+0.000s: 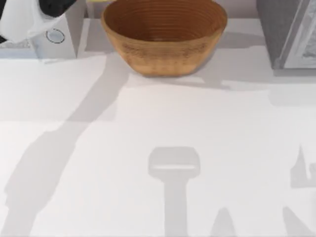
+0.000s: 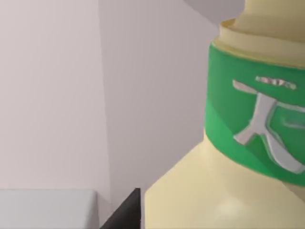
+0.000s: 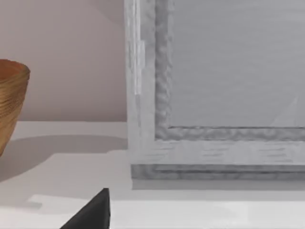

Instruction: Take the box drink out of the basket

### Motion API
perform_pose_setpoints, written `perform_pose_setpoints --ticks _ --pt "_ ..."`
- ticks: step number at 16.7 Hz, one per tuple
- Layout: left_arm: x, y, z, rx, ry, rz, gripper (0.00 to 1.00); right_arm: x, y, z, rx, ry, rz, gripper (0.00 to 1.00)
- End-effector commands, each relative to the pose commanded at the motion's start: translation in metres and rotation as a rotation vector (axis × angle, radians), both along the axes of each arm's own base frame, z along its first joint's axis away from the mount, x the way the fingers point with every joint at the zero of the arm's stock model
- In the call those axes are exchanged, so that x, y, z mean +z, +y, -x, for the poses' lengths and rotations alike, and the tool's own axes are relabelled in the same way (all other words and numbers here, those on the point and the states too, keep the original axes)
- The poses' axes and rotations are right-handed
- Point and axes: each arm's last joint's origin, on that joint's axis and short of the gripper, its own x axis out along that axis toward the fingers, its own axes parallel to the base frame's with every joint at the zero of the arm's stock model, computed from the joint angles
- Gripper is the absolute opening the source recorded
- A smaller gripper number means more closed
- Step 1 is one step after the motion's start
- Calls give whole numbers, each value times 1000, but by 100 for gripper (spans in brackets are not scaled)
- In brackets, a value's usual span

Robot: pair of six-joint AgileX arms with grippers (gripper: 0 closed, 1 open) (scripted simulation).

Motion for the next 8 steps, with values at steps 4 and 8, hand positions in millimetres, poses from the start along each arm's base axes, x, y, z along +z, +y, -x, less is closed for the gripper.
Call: perform_pose_setpoints --ticks 4,8 --pt "22 80 95 6 -42 21 0 0 0 0 0 0 0 100" --pt "-15 135 196 10 -78 25 0 0 0 0 0 0 0 100"
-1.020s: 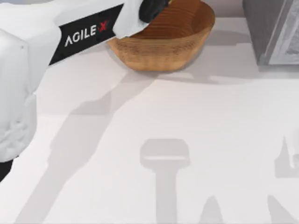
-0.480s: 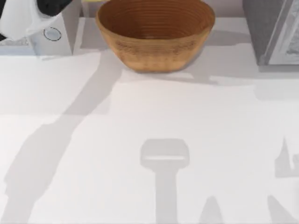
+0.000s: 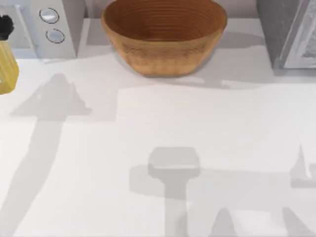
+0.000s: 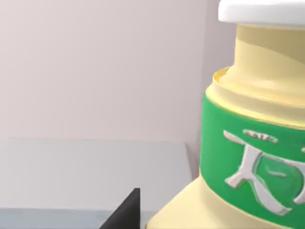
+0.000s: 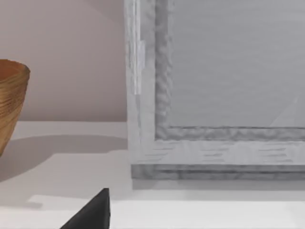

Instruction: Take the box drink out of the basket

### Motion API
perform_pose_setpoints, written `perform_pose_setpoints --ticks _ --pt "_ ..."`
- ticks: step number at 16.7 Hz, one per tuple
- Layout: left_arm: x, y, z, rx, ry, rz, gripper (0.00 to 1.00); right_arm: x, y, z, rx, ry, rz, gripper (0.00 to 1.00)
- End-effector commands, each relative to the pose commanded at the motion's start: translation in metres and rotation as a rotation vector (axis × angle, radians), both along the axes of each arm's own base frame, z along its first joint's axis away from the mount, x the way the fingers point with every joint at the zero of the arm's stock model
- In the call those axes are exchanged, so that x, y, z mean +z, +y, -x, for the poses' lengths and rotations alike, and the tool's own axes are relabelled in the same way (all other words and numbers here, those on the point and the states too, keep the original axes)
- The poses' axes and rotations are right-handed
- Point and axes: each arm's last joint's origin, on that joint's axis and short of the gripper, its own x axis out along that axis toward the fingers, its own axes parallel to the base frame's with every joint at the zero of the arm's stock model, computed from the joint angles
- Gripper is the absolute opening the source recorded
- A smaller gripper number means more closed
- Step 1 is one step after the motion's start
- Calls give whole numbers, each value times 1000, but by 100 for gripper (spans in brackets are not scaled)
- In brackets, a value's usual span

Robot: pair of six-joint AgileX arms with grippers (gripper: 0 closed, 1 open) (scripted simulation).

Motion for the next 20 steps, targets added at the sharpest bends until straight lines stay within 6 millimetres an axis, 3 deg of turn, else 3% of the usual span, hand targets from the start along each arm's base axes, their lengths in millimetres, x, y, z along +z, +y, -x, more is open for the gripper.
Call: perform_pose_setpoints --ticks 2,4,7,9,12,20 --pt "-38 15 37 2 -2 -6 0 0 0 0 0 0 0 100" --pt "-80 24 60 3 6 -13 0 0 0 0 0 0 0 100" --pt "-135 31 76 6 32 -23 0 0 0 0 0 0 0 100" --pt "-161 33 78 8 47 -26 0 0 0 0 0 0 0 100" --pt "-178 35 79 9 57 -28 0 0 0 0 0 0 0 100" --pt "-178 33 77 17 61 -38 0 0 0 0 0 0 0 100"
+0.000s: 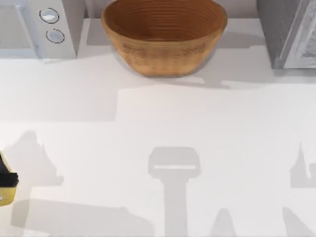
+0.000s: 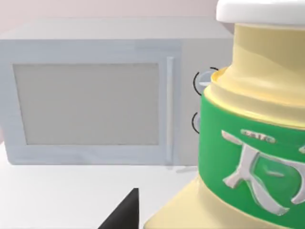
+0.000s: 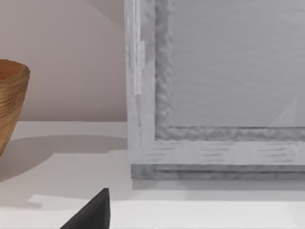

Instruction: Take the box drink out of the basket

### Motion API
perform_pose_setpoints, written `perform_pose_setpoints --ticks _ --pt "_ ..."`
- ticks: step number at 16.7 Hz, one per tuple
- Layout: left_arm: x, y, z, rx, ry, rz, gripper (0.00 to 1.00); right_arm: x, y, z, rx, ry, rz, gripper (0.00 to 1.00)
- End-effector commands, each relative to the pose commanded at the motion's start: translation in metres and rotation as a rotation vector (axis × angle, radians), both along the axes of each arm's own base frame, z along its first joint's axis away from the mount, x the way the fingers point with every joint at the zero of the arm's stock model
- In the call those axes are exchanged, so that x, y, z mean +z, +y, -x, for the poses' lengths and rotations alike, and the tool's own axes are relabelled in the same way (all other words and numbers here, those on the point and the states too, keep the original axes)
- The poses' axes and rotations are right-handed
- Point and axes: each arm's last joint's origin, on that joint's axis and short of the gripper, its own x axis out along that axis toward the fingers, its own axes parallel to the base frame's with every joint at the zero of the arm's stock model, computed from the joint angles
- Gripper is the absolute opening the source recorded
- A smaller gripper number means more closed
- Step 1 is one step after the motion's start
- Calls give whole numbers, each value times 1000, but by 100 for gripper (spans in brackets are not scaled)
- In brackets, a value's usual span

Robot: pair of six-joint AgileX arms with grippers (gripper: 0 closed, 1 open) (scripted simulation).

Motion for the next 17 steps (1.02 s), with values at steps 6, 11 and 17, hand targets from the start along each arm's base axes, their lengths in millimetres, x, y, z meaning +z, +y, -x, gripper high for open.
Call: perform_pose_setpoints --ticks 6,11,17 --pt "18 -16 -16 128 -64 -40 0 0 0 0 0 0 0 100" --pt "32 -44 -30 269 -113 -39 0 0 0 0 0 0 0 100" --pt "30 -81 -34 402 -96 -19 0 0 0 0 0 0 0 100"
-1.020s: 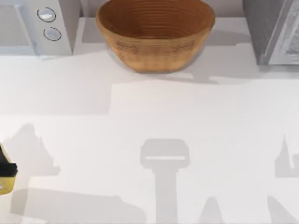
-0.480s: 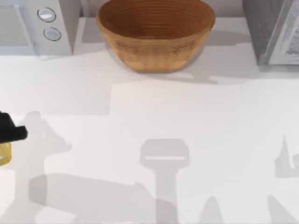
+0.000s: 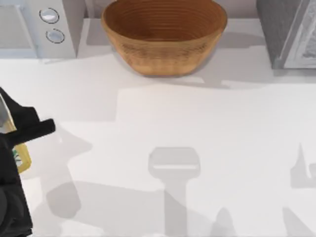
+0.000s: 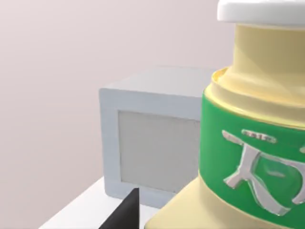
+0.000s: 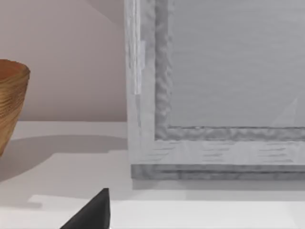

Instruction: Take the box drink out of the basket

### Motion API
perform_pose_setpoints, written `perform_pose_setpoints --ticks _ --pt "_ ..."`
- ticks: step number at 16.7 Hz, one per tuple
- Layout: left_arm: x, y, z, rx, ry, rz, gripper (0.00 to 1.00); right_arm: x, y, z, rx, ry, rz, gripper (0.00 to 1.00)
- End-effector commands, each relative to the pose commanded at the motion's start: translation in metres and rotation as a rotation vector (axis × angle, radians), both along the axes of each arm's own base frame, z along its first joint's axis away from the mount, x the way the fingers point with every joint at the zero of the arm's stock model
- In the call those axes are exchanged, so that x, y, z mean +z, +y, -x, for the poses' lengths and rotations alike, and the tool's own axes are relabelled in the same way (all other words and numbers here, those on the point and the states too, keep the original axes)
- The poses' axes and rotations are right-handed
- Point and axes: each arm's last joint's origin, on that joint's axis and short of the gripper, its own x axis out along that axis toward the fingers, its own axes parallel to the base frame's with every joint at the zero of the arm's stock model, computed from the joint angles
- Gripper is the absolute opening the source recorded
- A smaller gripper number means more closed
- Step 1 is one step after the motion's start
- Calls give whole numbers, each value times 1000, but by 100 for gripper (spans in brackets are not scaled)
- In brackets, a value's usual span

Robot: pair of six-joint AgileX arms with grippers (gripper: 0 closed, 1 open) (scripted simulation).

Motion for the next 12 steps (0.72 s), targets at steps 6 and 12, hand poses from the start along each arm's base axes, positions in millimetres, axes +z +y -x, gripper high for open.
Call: perform_pose_setpoints --ticks 6,12 --pt "-3 -14 2 44 13 17 0 0 0 0 0 0 0 100" --pt "-8 -12 -1 48 24 3 0 0 0 0 0 0 0 100"
